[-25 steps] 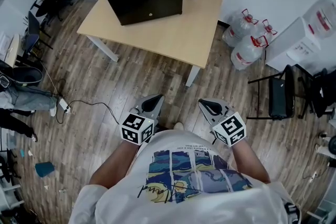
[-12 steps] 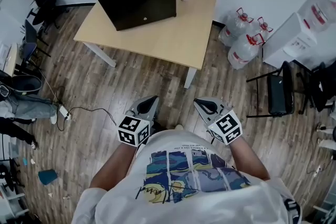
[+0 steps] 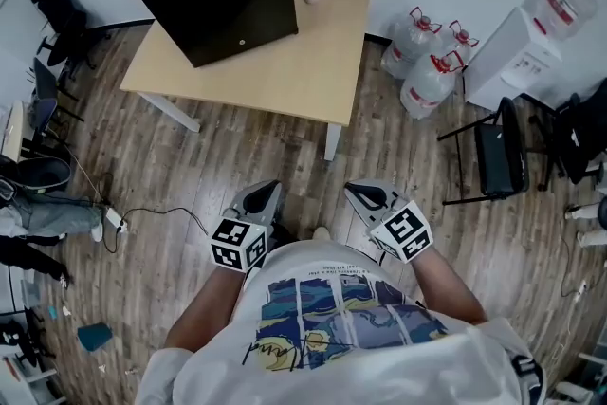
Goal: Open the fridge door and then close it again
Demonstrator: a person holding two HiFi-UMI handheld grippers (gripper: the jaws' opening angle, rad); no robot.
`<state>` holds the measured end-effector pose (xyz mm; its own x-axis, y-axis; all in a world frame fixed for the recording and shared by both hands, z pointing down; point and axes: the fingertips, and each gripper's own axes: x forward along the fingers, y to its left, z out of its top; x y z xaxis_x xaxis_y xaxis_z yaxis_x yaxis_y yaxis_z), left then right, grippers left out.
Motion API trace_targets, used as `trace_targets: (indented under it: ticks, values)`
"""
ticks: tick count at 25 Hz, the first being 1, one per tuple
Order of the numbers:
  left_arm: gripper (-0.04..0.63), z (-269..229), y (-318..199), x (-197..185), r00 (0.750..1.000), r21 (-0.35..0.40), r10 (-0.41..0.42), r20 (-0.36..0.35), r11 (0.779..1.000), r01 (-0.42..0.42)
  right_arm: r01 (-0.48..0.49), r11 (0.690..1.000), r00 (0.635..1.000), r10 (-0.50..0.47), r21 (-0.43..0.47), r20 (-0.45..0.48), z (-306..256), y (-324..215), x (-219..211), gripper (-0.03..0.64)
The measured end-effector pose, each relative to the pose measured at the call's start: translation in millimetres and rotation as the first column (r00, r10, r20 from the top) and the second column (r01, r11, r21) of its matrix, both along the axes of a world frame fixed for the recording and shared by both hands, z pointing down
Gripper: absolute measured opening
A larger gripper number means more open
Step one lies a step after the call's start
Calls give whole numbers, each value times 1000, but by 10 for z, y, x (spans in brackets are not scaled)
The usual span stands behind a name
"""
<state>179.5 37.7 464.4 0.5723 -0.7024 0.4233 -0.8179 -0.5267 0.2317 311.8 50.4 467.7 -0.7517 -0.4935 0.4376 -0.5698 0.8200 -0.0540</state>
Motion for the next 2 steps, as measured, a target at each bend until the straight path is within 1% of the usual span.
trace_targets:
  ticks: [2]
  values:
    - [8,0,8,20,1000,-2,-3,1,1000,3,2,1000,1000,-2,-6,-1,15,6,23,12]
